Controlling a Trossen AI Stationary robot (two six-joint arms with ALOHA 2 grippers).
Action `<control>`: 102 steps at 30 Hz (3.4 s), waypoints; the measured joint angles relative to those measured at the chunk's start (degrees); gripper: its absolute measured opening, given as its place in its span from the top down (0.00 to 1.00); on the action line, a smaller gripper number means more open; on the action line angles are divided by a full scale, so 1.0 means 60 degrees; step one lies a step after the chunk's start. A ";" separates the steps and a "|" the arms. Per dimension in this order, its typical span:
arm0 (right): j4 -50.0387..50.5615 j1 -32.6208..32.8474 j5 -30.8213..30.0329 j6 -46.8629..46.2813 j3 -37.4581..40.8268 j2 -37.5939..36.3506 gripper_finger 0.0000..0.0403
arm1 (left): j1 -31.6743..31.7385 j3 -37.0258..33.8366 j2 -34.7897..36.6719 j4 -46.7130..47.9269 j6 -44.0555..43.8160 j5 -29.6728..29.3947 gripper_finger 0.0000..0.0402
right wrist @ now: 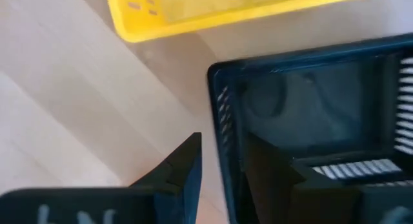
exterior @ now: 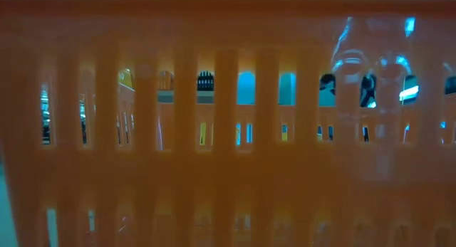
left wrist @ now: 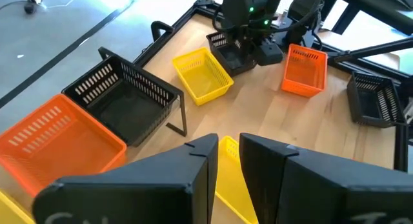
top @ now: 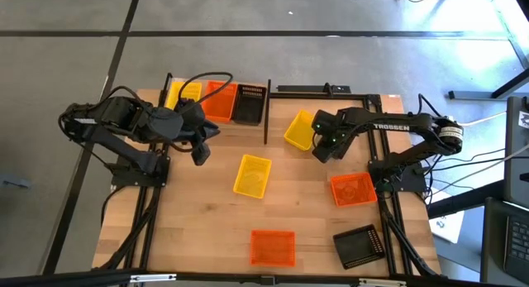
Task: Stack baskets on shelf by color
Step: Stack the top black basket on top of the black basket on the shelf
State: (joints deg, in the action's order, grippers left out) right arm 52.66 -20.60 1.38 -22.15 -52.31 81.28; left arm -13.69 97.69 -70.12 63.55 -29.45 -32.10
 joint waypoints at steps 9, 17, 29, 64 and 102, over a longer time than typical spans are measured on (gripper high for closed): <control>-0.0517 -0.0058 0.0364 0.0463 0.0827 0.0029 0.73 | 0.0000 0.0000 0.0003 -0.0055 -0.0007 0.0000 0.86; -0.1411 -0.0051 0.0029 0.0222 0.1384 0.0029 0.76 | 0.0000 0.0000 0.0001 -0.0051 -0.0011 0.0000 0.86; 0.1201 0.0276 -0.0436 -0.0264 -0.0446 0.0033 0.99 | 0.0000 0.0000 0.0002 -0.0034 -0.0023 0.0000 0.86; 0.3207 0.1672 -0.2007 0.2527 -1.3415 0.5151 1.00 | 0.0000 0.0000 0.0002 0.0039 0.0423 -0.0002 0.86; 0.1437 0.1889 -0.1842 0.3740 -1.3377 0.6830 0.88 | 0.0000 0.0000 0.0002 0.0037 0.0179 -0.0047 0.86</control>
State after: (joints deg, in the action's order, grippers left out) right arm 61.28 -9.27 -9.68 0.29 -132.57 122.26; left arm -13.69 97.69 -70.11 63.77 -28.38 -32.38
